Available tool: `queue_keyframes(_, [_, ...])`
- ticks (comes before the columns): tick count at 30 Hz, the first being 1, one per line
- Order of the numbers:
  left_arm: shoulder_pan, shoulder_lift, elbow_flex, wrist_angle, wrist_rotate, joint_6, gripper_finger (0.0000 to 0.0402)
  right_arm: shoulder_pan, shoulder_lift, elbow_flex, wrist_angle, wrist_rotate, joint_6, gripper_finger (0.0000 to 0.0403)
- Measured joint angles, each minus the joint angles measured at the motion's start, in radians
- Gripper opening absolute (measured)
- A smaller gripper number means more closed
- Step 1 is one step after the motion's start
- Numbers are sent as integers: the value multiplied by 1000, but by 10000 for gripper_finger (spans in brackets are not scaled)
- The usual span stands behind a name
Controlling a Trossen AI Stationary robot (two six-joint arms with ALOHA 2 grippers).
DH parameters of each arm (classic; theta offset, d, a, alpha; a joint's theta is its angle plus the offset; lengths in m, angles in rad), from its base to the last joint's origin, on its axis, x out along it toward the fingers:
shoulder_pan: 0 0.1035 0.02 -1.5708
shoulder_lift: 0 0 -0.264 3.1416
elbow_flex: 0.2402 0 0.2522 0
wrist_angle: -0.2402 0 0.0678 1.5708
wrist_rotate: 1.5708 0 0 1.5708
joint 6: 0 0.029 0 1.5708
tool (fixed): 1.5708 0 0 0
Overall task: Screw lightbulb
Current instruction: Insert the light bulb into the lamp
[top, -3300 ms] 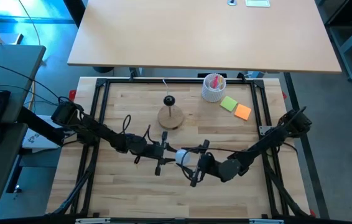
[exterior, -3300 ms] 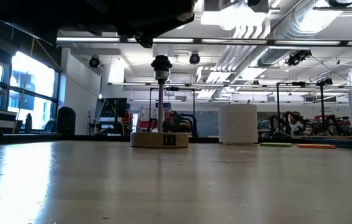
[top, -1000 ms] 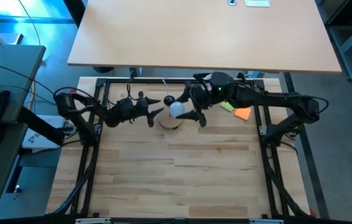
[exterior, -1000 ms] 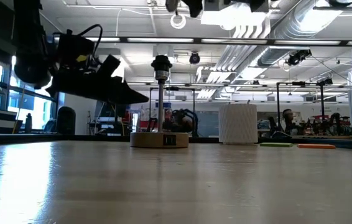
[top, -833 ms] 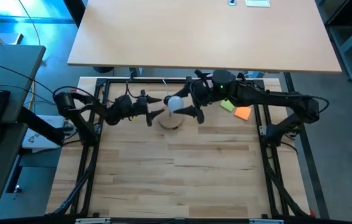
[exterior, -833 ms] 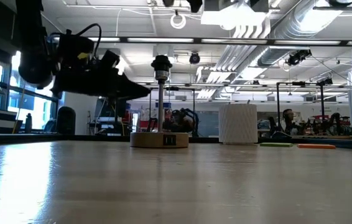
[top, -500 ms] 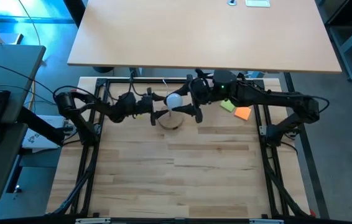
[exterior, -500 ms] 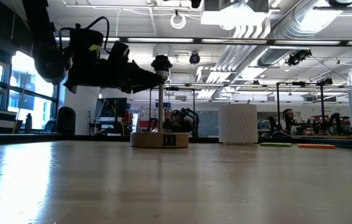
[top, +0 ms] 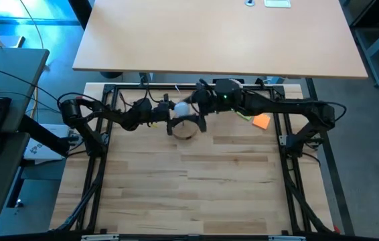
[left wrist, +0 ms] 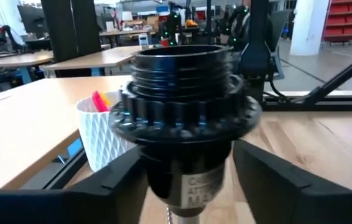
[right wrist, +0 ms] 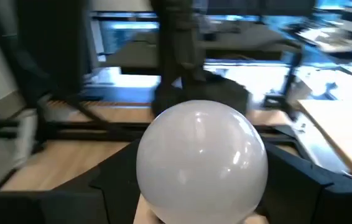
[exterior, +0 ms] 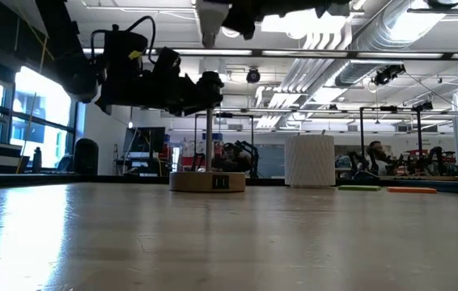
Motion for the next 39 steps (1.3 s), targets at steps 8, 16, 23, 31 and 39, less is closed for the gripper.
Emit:
queue_keyframes(8, [0,0,0,-4,23,-53,139,-58,22,0,47,38,52,263])
queue_keyframes(16, [-1,0,0,-4,23,-70,139,-66,31,-1,10,23,96,263])
queue_keyframes(23, [-17,0,-1,1,23,-74,140,-70,31,-1,-2,37,117,263])
queue_keyframes(31, [-27,0,-1,3,14,-70,141,-68,31,-1,-25,39,132,263])
queue_keyframes(39, [-26,0,-2,8,8,-70,141,-65,76,0,-17,30,140,263])
